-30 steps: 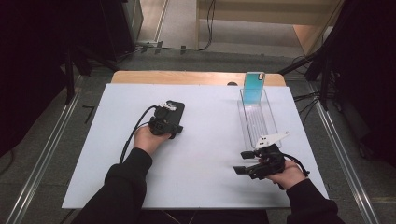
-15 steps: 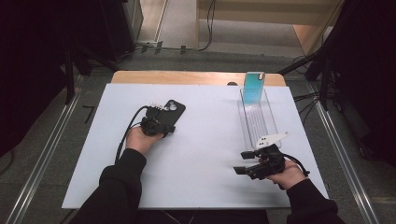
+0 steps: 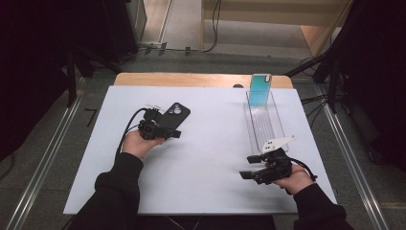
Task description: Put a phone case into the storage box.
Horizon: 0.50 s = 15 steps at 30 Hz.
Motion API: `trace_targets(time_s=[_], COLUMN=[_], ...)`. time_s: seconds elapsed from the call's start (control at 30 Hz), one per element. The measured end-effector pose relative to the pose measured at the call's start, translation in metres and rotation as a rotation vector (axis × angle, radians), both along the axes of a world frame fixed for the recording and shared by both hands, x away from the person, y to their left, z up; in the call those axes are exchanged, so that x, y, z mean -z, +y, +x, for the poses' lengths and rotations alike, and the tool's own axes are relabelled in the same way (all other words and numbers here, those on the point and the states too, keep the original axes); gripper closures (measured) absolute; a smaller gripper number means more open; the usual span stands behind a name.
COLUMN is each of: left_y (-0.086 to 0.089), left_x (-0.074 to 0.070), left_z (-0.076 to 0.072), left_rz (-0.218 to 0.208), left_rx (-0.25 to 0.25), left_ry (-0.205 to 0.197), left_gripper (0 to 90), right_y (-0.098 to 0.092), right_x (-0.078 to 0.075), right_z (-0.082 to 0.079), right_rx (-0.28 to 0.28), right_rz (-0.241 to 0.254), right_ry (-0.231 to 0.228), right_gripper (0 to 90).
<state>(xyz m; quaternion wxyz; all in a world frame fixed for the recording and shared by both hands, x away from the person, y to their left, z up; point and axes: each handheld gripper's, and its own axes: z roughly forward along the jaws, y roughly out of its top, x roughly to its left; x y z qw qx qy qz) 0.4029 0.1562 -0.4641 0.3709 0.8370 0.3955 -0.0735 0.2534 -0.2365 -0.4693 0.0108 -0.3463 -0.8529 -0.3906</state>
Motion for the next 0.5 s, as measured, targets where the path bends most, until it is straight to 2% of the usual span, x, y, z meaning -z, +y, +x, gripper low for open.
trace_targets(time_s=[0.13, 0.27, 0.5], left_y=[0.002, 0.007, 0.014], left_x=[-0.010, -0.017, -0.023], left_z=[-0.011, -0.025, -0.054], left_rz=[-0.035, -0.059, -0.059], left_rx=[0.015, 0.039, 0.075], left_ry=[-0.022, -0.040, -0.081], left_gripper=[38.7, 35.3, 33.9], right_y=[0.000, -0.001, -0.001], right_x=[0.000, 0.000, 0.001], right_z=[0.000, 0.001, 0.001], right_rx=[0.003, 0.002, 0.005], right_rz=[-0.003, -0.007, -0.012], right_ry=[0.002, -0.002, -0.001], right_gripper=[27.1, 27.1, 27.1])
